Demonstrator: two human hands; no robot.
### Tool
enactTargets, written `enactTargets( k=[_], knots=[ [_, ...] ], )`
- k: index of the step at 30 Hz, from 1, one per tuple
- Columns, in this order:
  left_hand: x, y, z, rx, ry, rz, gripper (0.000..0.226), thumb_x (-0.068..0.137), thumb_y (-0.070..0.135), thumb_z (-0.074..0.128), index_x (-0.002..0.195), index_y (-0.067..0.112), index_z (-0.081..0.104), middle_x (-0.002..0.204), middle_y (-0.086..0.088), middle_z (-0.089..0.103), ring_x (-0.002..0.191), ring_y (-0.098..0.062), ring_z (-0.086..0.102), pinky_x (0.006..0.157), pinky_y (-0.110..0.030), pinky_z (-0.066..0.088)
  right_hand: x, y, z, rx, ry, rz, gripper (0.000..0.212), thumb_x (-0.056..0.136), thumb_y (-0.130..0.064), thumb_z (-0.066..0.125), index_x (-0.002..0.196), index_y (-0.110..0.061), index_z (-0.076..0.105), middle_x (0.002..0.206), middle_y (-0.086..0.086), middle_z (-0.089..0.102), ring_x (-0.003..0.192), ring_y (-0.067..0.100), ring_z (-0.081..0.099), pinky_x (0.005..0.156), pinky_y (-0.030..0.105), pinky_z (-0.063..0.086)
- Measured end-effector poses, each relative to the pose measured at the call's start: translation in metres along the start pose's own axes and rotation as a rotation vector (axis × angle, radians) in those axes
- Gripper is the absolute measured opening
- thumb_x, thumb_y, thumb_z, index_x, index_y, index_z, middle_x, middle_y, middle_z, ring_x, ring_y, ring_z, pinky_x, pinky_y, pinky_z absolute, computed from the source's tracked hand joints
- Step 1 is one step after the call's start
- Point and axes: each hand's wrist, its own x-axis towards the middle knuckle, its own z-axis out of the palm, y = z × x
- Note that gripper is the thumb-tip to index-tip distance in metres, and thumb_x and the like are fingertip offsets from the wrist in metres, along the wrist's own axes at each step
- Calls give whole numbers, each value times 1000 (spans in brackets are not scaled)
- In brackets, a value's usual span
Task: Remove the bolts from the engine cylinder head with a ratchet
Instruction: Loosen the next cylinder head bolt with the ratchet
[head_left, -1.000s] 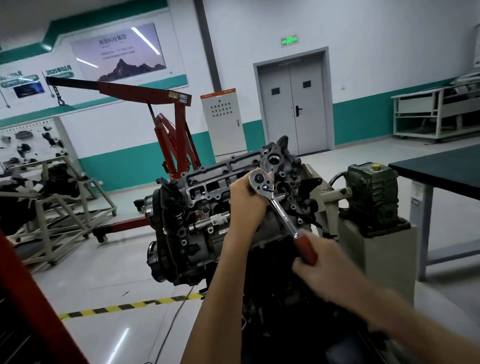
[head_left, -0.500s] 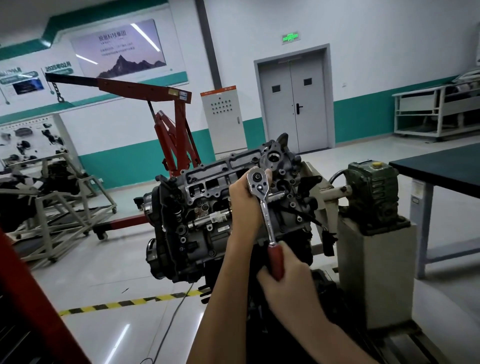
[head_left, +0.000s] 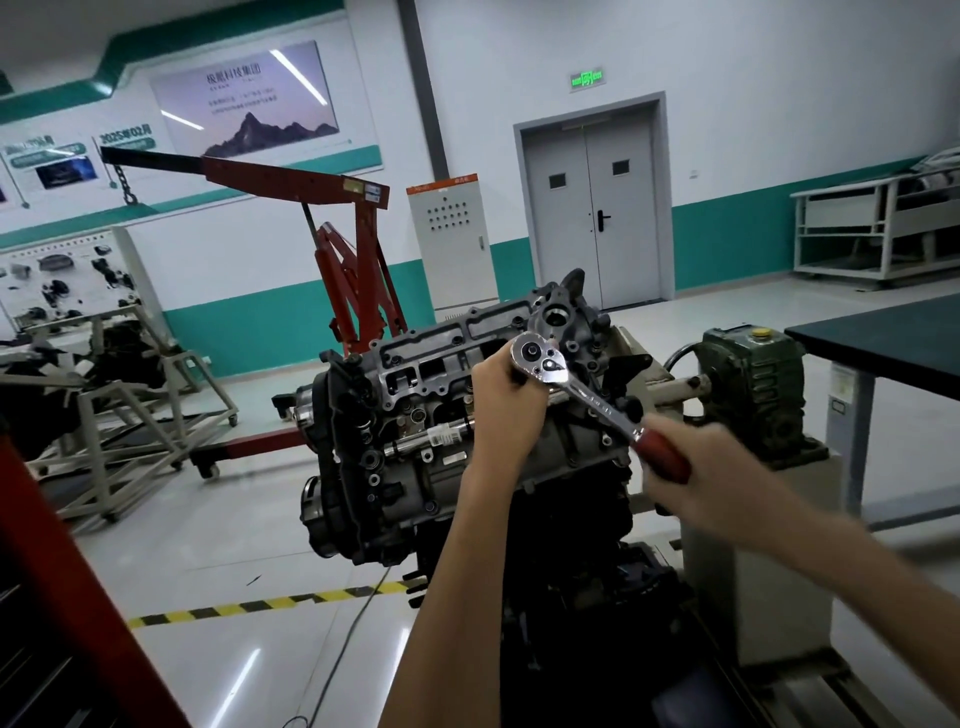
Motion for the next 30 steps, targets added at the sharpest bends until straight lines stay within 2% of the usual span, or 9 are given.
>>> enactTargets(
  k=[3,7,11,14,18,20,24,27,30],
  knots=[
    [-1,2,4,2,43,26,50,89,6,62,51,33,45,47,17,44,53,-2,32,53,-26,31,-23,-31,61,299,244,108,26,75,-3,67,78,-21,49,51,-4,44,39,2,44,40,8,34],
    [-2,3,2,-16,40,34,49,91,7,63,55,32,40,49,16,37,57,-7,29,54,-27,29,-19,-63,108,567,259,205,23,77,-4,61,85,-20,47,58,-2,44,40,2,45,42,9,33],
    [4,6,-3,12,-43,28,53,89,5,64,51,29,36,46,15,38,53,-4,30,53,-24,30,-18,-30,54,295,84,87,19,72,1,63,76,-15,52,51,-3,45,40,3,42,41,12,34],
    [9,7,-3,47,-85,1,52,86,-3,60,50,22,33,44,14,33,50,-6,25,54,-30,27,1,-5,-16,-43,-98,-18,30,75,-1,64,75,-28,50,61,1,55,44,7,48,47,21,46],
    [3,3,-8,13,-36,-10,49,87,-3,59,52,24,37,45,14,35,51,-6,25,55,-30,27,23,2,-39,-218,-99,-84,29,78,-6,65,75,-30,49,63,-3,54,49,10,54,53,21,49],
    [-2,4,-6,-13,0,-5,48,90,2,59,53,25,38,46,15,37,52,-6,28,54,-28,28,6,-1,-10,-69,-35,-28,25,76,-6,66,77,-25,50,61,1,54,47,12,51,52,29,50],
    [-6,8,0,-39,35,17,49,93,12,61,55,29,36,48,17,36,52,-1,28,51,-17,27,-25,-42,75,363,247,124,27,72,-2,65,71,-23,48,50,-5,45,38,4,41,40,9,32],
    [-5,5,-1,-46,25,35,51,92,11,62,56,30,32,48,17,32,49,-1,26,49,-11,25,-20,-68,112,582,240,187,21,76,-2,59,80,-20,50,56,0,48,40,5,45,42,11,35],
    [-1,6,-4,-2,0,45,52,92,10,62,55,28,30,47,16,32,49,-1,27,49,-14,25,-19,-50,79,426,144,112,23,74,0,60,75,-21,49,48,-7,42,37,4,42,40,10,32]
  ],
)
